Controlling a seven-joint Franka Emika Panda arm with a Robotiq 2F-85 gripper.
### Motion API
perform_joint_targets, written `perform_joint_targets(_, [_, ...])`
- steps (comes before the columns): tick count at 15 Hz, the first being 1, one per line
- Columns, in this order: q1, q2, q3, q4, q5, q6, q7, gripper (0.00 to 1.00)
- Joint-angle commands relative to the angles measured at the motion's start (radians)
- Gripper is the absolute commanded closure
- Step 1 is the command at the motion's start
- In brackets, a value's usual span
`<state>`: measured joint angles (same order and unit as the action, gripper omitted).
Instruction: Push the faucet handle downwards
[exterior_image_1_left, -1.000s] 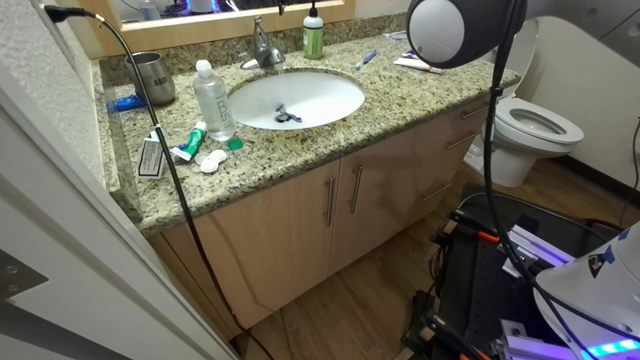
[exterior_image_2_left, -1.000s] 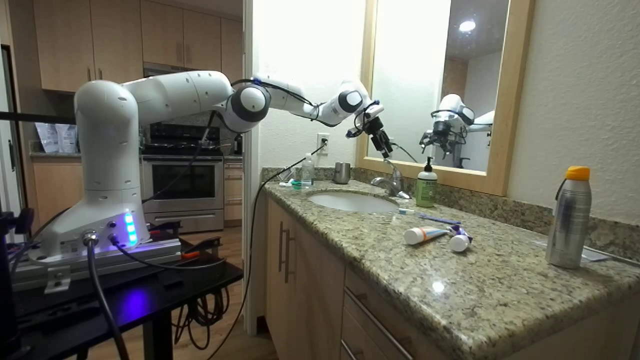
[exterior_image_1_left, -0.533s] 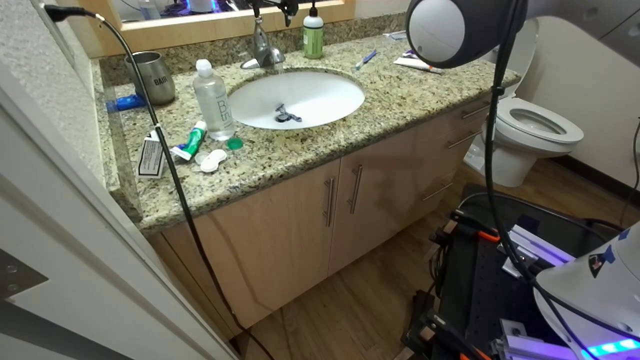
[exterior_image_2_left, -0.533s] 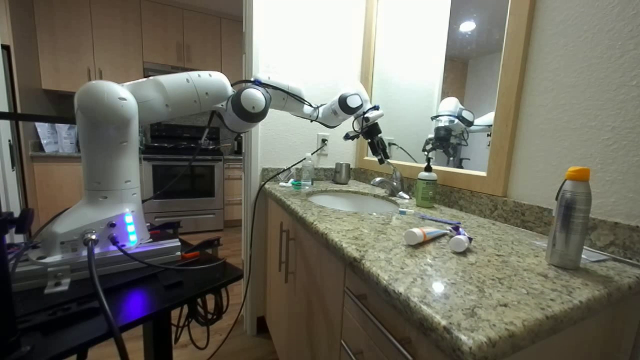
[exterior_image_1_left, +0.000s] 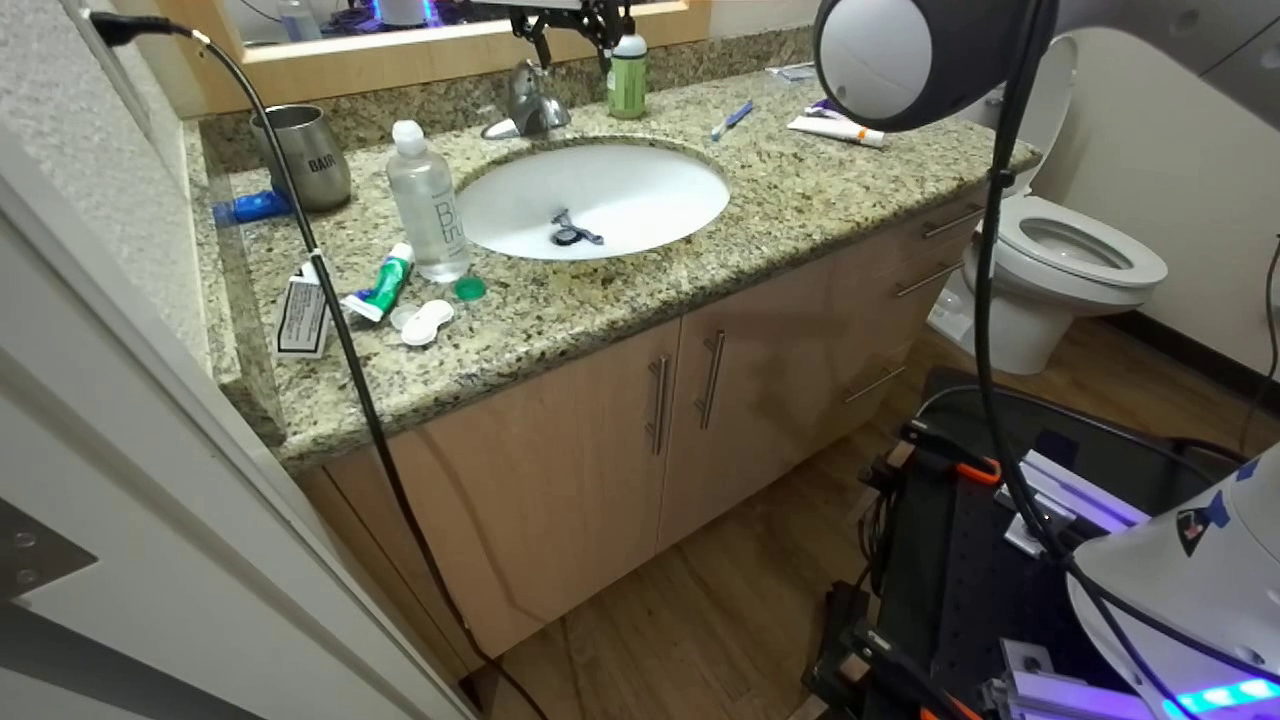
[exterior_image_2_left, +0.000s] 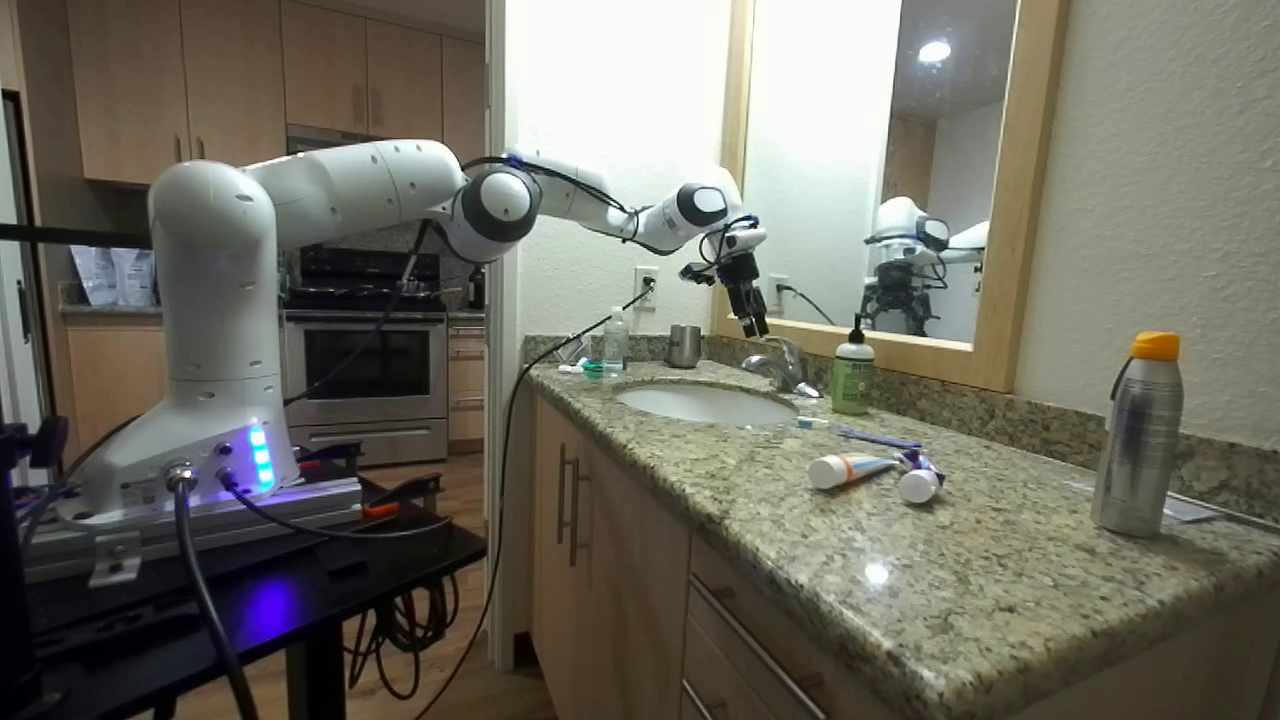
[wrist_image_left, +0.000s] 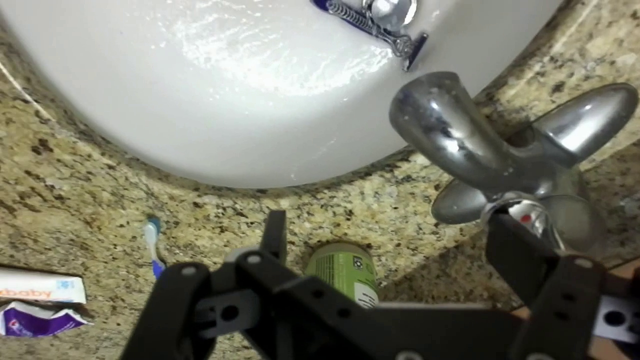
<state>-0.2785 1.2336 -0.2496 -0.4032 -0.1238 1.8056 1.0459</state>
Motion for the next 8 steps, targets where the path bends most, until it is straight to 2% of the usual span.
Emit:
perform_joint_targets(1, [0.009,-0.032,-0.011,-0.078,-0.011,-0.120,-0.029,0.00])
perform_joint_targets(3, [0.011,-0.030,-0.012,-0.084,-0.012,-0.204,-0.038,0.00])
perform_joint_targets(4, [-0.005,0.036,-0.006,0.036,-0.016,-0.282,-0.038,0.00])
perform_joint_targets(5, [-0.002,0.041,-0.012,0.045,-0.022,-0.311,-0.019,0.00])
perform_joint_targets(7, [-0.011,0.064,0.003,0.083,-0.015,-0.311,-0.017,0.00])
perform_joint_targets(8, [0.001,0.021,-0.003,0.005,-0.017,-0.291,-0.013,0.00])
